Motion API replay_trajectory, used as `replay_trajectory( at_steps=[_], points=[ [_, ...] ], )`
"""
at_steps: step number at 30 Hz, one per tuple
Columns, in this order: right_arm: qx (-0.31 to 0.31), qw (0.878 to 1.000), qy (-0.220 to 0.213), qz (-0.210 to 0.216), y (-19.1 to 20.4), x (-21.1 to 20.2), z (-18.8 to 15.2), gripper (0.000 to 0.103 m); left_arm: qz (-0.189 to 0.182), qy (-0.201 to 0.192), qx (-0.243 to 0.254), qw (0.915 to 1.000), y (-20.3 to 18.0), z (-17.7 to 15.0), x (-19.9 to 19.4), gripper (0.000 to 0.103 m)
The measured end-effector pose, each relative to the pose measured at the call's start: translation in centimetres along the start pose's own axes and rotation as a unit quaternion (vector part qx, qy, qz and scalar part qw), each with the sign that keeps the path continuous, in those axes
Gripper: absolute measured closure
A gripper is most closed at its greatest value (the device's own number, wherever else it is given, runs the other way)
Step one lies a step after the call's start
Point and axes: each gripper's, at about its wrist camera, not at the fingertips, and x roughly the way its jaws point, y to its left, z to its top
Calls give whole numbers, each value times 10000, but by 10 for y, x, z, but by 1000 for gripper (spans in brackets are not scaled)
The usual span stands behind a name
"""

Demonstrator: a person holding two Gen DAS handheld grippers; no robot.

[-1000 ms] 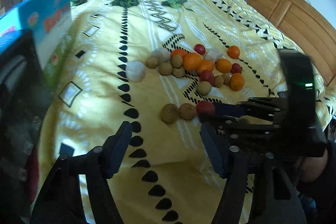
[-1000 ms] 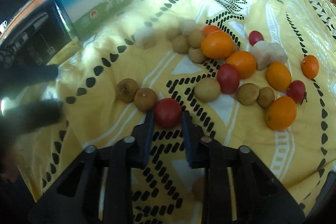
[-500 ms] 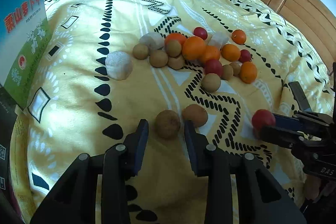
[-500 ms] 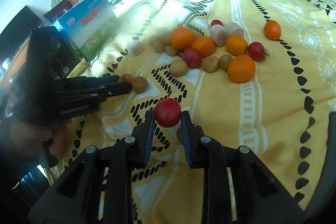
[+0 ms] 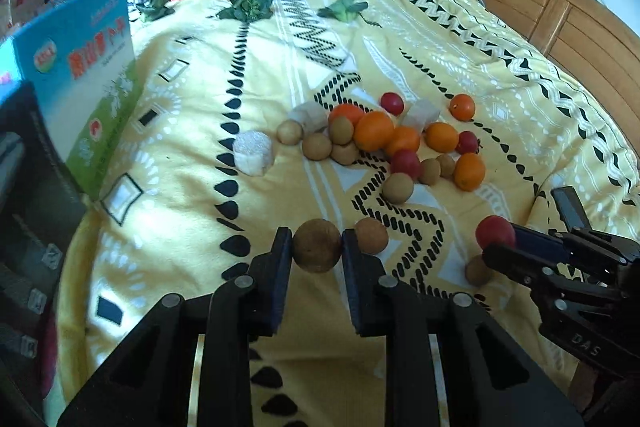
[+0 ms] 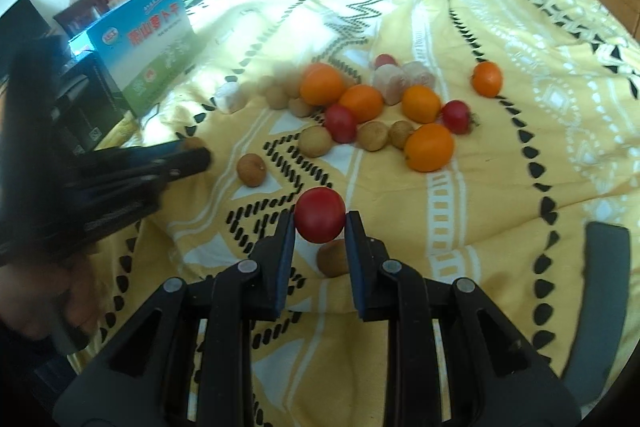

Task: Organize fruits
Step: 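Grasp a red tomato with the right gripper while the left gripper grasps a brown kiwi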

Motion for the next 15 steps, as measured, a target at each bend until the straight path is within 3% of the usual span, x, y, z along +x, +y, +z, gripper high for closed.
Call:
replay_trajectory(
  at_steps=[7,15],
  points=[
    [12,9994,-62,-346,-1,-9,6,77,112,-174,-77,9998,-2,6,-25,78],
    [-9,9991,-95,-414,2,-18,5,77,50,-235,-22,9997,-11,8,-37,78]
  ],
)
